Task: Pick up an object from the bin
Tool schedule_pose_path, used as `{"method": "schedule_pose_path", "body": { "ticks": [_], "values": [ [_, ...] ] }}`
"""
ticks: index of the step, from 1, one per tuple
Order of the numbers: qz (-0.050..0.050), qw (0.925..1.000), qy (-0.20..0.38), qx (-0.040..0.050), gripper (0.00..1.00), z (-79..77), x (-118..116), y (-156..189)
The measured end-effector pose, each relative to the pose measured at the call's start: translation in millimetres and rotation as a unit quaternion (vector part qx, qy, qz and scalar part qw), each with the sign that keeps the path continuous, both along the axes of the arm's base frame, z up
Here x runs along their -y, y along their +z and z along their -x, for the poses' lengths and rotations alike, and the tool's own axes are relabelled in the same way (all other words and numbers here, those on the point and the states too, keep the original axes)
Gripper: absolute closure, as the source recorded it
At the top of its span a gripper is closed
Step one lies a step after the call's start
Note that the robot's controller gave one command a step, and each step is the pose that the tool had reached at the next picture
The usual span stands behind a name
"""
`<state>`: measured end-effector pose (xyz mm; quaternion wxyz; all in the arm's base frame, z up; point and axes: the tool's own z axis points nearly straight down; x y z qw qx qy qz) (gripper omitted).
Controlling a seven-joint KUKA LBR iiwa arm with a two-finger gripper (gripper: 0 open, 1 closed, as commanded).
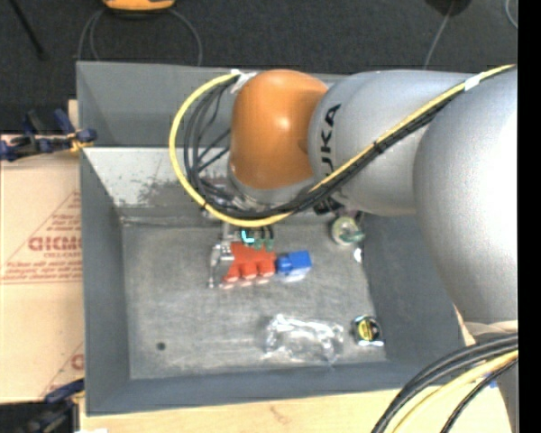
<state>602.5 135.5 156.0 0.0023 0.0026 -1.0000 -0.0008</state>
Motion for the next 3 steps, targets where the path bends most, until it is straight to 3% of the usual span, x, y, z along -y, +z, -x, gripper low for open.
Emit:
{"method": "schedule_pose_path", "body": {
  "ticks": [1, 2, 3],
  "values": [
    [0.003, 0.9999, 0.012, 0.0039, 0.0, -36.5, 73.0, -47.7],
    [0.0, 0.9976, 0.069, 0.0068, 0.0, -35.6, 85.7, -81.0],
    [-0.001, 0.9977, 0.068, 0.0105, 1.0, -38.0, 85.2, -77.6]
  ]
}}
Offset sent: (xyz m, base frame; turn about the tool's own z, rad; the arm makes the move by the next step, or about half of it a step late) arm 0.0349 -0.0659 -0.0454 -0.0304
